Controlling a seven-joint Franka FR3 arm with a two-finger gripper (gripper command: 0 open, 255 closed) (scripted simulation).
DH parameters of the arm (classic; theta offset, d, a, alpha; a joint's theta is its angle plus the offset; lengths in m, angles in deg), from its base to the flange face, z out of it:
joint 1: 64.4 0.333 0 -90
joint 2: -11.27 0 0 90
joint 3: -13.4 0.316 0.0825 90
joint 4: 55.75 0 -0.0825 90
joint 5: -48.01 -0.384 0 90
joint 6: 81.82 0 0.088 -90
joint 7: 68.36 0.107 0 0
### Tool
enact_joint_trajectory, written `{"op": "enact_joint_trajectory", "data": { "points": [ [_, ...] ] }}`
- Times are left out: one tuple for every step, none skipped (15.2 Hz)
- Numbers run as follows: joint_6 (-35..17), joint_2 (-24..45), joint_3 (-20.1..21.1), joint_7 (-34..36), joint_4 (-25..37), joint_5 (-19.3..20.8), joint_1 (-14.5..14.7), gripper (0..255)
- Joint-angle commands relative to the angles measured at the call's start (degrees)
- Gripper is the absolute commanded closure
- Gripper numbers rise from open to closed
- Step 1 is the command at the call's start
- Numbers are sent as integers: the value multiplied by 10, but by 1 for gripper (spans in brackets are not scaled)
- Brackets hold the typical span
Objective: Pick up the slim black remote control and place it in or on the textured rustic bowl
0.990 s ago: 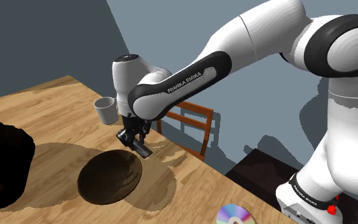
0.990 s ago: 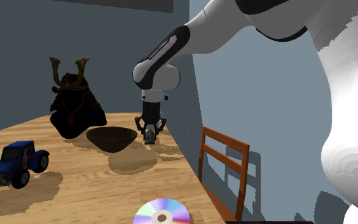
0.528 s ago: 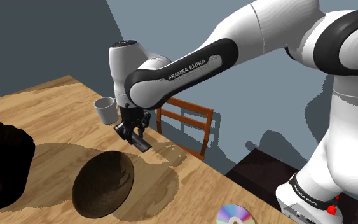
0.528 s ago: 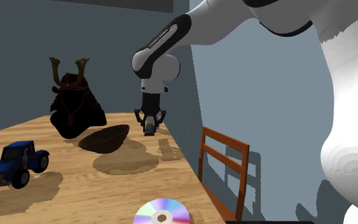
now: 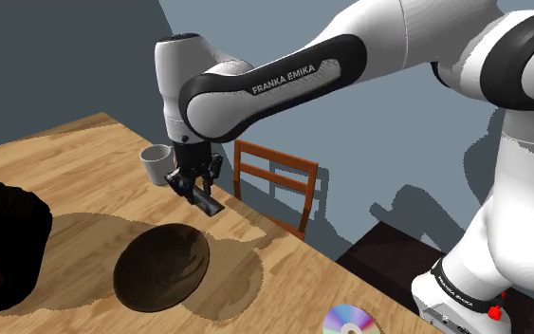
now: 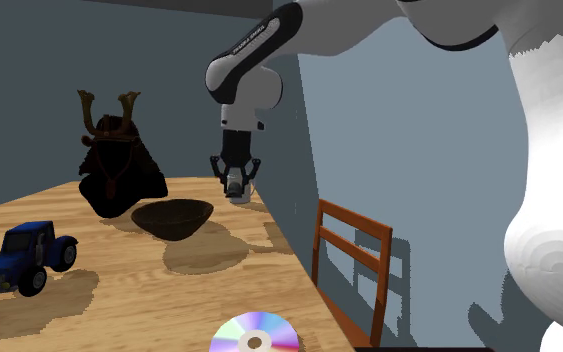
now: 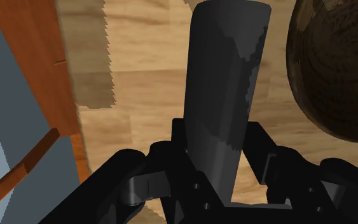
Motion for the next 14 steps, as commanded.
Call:
{"op": "enact_joint_trajectory", "data": {
  "points": [
    [14, -4, 1, -2, 10, -2, -1, 255],
    [21, -6, 1, -2, 15, -3, -1, 255],
    [28, -8, 2, -2, 20, -4, -1, 255],
    [35, -9, 2, -2, 26, -5, -1, 255],
    [42, -11, 2, -3, 32, -6, -1, 255],
    [49, -12, 3, -3, 38, -6, -1, 255],
    [56, -13, 3, -3, 44, -7, -1, 255],
    [63, -14, 4, -3, 50, -7, 0, 255],
    [71, -15, 4, -3, 57, -8, 0, 255],
    [78, -16, 4, -3, 63, -8, 0, 255],
    [75, -18, 8, 9, 59, -7, 8, 255],
    [72, -19, 11, 21, 56, -6, 16, 255],
    [70, -19, 15, 33, 53, -5, 24, 255],
    [68, -19, 18, 46, 52, -3, 33, 255]
  ]
}}
